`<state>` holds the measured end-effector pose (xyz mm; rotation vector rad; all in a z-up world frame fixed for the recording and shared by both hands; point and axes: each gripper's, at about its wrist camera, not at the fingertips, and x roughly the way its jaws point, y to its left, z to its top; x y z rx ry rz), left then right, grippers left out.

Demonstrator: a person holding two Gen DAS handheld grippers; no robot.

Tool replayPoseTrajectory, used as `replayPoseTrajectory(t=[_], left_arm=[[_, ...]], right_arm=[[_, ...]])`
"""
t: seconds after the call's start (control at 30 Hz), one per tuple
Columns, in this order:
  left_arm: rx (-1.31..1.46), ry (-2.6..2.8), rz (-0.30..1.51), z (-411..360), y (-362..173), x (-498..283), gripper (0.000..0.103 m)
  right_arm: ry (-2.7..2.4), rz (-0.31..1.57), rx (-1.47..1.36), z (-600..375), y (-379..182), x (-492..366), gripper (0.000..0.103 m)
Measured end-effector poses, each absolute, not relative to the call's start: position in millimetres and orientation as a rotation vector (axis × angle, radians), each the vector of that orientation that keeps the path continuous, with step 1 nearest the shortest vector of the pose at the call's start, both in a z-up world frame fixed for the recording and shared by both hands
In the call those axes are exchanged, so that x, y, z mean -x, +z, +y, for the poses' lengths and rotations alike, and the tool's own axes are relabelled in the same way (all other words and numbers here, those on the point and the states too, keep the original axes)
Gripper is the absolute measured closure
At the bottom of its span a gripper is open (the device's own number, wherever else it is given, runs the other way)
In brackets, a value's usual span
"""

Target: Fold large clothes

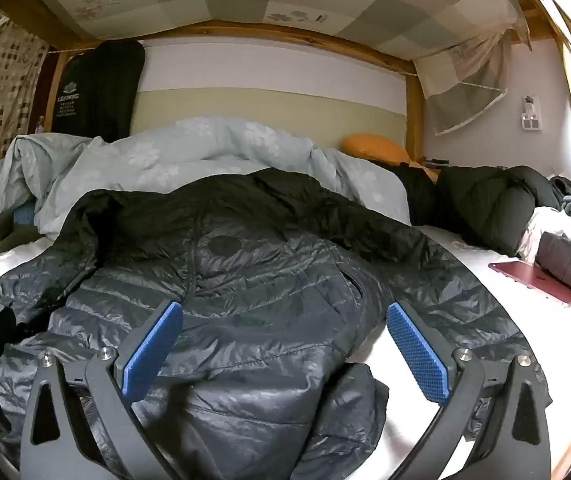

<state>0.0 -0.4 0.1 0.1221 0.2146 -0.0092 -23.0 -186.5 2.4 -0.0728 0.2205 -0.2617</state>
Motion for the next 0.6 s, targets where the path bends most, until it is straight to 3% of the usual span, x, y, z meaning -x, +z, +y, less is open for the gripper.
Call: replayPoseTrajectory(t=[0.6], left_arm=[[-0.121, -0.01, 0.217, -0.4, 0.0, -0.1, 0.0]], right_arm=[[-0.261, 0.223, 0.086, -184.2, 0.2, 23.2, 0.0]])
